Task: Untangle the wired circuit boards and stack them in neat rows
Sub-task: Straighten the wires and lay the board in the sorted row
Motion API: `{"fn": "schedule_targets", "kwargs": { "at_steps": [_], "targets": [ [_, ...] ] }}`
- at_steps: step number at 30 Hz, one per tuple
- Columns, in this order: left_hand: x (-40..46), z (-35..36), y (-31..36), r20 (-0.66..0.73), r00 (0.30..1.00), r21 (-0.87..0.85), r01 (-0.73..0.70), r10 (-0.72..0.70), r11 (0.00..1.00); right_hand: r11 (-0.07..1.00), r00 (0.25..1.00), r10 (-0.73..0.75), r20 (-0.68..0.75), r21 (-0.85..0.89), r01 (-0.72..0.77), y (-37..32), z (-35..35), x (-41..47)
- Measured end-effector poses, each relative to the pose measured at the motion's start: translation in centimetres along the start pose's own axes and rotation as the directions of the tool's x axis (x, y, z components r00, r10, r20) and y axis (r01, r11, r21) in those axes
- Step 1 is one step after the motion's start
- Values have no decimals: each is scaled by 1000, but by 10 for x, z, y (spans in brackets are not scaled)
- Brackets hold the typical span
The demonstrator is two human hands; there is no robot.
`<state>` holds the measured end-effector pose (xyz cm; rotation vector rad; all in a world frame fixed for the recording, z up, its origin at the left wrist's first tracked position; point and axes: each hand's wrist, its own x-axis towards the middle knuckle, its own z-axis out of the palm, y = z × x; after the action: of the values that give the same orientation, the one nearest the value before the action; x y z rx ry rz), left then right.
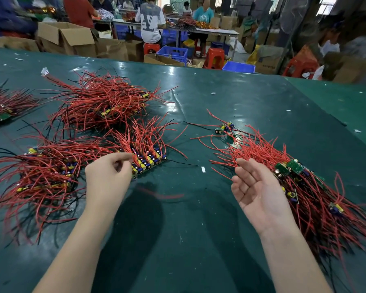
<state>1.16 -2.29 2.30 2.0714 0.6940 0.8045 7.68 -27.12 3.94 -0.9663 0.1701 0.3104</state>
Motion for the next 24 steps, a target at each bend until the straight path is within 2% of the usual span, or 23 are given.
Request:
{"fn": "schedule_targets", "kwargs": {
  "at_steps": [3, 6, 9, 11, 14, 16, 20, 24],
  "targets": [
    [-3, 5, 5, 93, 996, -320, 44, -15, 946, 993, 997, -2, 73, -114, 10, 5, 3, -2],
    [-6, 13, 8, 233, 972, -535, 108, 24, 838, 921, 984, -43, 174, -374, 106, 15, 6, -4],
    [-14, 20, 12, 321, 944, -663, 163, 80, 730, 722, 956, -143, 258, -633, 279, 28, 9, -5],
    [-19, 24, 13, 372, 925, -722, 235, 80, 650, 581, 932, -159, 324, -733, 354, 34, 11, -6],
    [-24, 30, 15, 443, 894, -757, 329, 73, 565, 518, 911, -88, 403, -763, 387, 42, 10, -9],
    [-28, 32, 16, 471, 877, -758, 344, 99, 554, 501, 892, -56, 450, -760, 414, 44, 11, -10],
    [-35, 35, 16, 497, 855, -732, 321, 147, 601, 566, 894, -4, 449, -736, 372, 44, 13, -10],
    [-39, 35, 18, 427, 884, -674, 171, 191, 718, 632, 918, 22, 395, -717, 293, 43, 14, -9]
  ]
}}
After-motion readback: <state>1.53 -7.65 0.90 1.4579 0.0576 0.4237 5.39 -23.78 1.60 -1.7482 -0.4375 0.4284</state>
